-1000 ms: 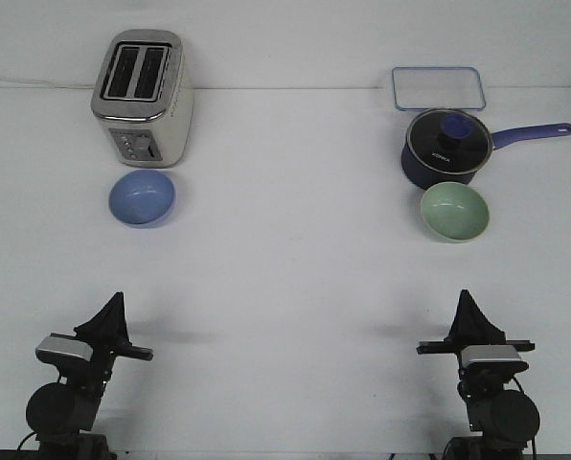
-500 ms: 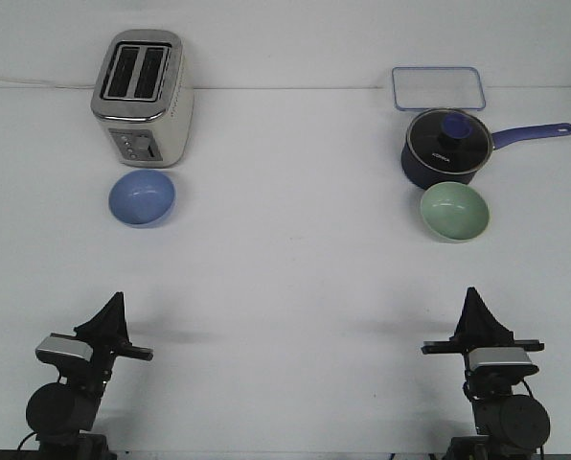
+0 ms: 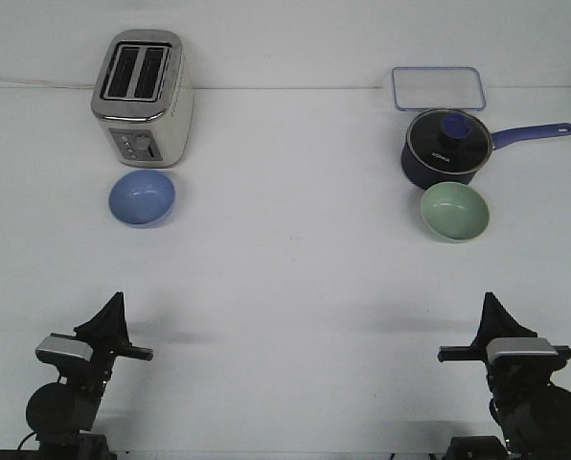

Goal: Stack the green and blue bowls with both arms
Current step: 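Raise the right gripper and reach toward the pale green bowl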

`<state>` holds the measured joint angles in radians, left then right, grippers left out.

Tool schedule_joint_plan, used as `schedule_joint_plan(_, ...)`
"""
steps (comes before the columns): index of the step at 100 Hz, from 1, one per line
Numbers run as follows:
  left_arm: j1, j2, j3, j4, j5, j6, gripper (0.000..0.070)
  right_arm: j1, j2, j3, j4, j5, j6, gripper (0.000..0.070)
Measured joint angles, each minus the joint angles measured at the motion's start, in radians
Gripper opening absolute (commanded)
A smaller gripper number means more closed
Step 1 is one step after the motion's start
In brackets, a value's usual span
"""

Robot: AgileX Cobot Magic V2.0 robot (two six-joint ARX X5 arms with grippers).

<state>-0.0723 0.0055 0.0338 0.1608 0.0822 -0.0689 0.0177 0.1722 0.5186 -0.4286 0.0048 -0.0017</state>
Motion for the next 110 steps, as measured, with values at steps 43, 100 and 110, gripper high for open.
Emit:
schedule_joint_plan(43,0.0,0.0,0.0,0.0,0.0,0.0,0.0011,0.0,0.435,0.405,-0.439,0.0,-0.002,0.0006)
schedule_joint_plan(100,0.0,0.0,0.0,0.0,0.0,0.0,0.0012,0.0,0.729,0.565,-0.64,0.0,0.005,0.0007)
schedule_joint_plan(110,0.0,0.0,0.0,0.0,0.0,0.0,0.0012,0.0,0.726,0.565,-0.629,0.0,0.005,0.0008)
